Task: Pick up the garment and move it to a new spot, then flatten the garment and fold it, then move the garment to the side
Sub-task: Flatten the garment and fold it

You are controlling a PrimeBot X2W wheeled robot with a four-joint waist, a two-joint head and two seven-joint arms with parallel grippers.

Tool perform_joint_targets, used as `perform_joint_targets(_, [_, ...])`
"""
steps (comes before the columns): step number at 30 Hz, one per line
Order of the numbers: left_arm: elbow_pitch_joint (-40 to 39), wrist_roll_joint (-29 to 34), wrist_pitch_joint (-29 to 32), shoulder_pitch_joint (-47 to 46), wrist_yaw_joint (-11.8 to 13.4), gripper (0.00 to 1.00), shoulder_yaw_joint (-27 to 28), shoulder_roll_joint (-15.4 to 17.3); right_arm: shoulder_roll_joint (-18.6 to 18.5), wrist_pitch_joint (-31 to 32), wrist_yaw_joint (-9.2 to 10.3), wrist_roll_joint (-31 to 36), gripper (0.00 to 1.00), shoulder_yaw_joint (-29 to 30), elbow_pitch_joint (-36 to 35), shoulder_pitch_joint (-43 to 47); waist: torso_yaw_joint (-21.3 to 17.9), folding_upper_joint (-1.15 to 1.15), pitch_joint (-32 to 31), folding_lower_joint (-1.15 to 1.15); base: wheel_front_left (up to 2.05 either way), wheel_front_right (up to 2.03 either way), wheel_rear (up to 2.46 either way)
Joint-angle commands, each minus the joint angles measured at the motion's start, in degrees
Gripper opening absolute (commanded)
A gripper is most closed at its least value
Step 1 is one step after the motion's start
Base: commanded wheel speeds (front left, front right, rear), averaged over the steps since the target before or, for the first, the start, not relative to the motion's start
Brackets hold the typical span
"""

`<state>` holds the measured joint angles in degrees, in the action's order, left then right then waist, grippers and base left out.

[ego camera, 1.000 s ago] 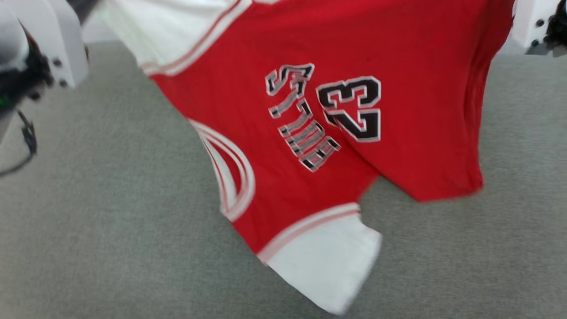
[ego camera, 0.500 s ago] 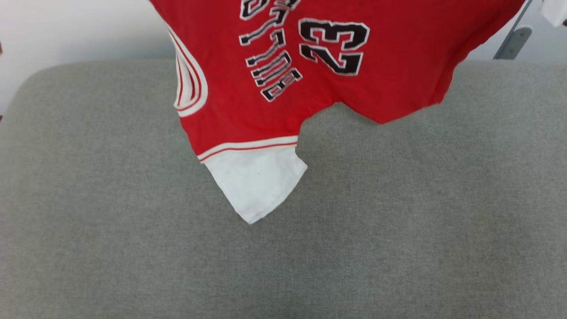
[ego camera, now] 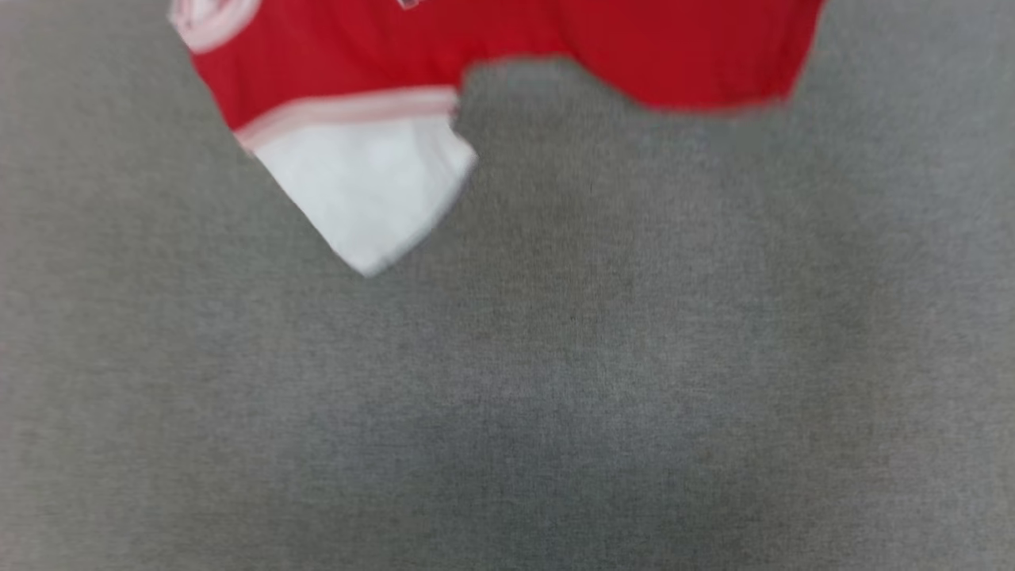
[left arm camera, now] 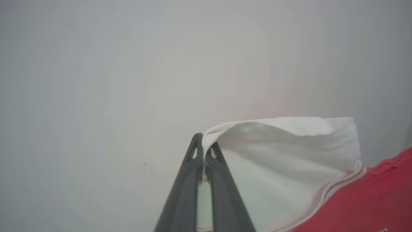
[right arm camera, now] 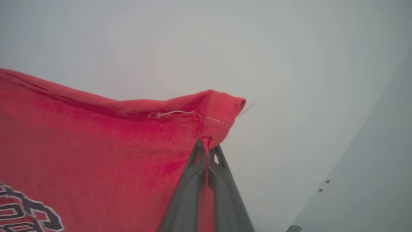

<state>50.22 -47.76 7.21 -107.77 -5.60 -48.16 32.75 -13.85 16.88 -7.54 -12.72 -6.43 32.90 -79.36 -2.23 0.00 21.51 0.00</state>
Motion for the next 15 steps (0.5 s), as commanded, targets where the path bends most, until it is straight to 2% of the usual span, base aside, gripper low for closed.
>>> perform_joint_targets(1, [1.06, 0.47, -1.24, -1.46, -0.17, 0.0, 0.25, -0.48, 0.65, -1.93, 0.11, 0.95, 0.0, 0.6, 0.71, -1.11, -1.15, 0.0, 7.02, 0.0, 0.0, 0.0, 0.0])
perform_joint_targets(9, [5.09, 4.32, -19.98, -10.08, -1.44, 0.0, 0.83, -3.06, 1.6, -21.47, 0.11, 13.09, 0.0, 2.13, 5.91, -7.07, -0.4, 0.0, 11.97, 0.0, 0.0, 0.0, 0.0])
perform_joint_targets(13, [5.08, 2.9, -21.39, -6.75, -1.82, 0.0, -0.88, -3.73, 2.14, -23.61, 0.11, 14.35, 0.0, 0.99, 10.96, -5.64, 0.7, 0.0, 11.55, 0.0, 0.0, 0.0, 0.0])
perform_joint_targets(15, [3.15, 0.26, -19.16, -3.54, -1.83, 0.0, -3.15, -3.22, 2.01, -22.69, 0.11, 13.66, 0.0, -0.04, 13.84, -4.26, 1.16, 0.0, 10.71, 0.0, 0.0, 0.0, 0.0])
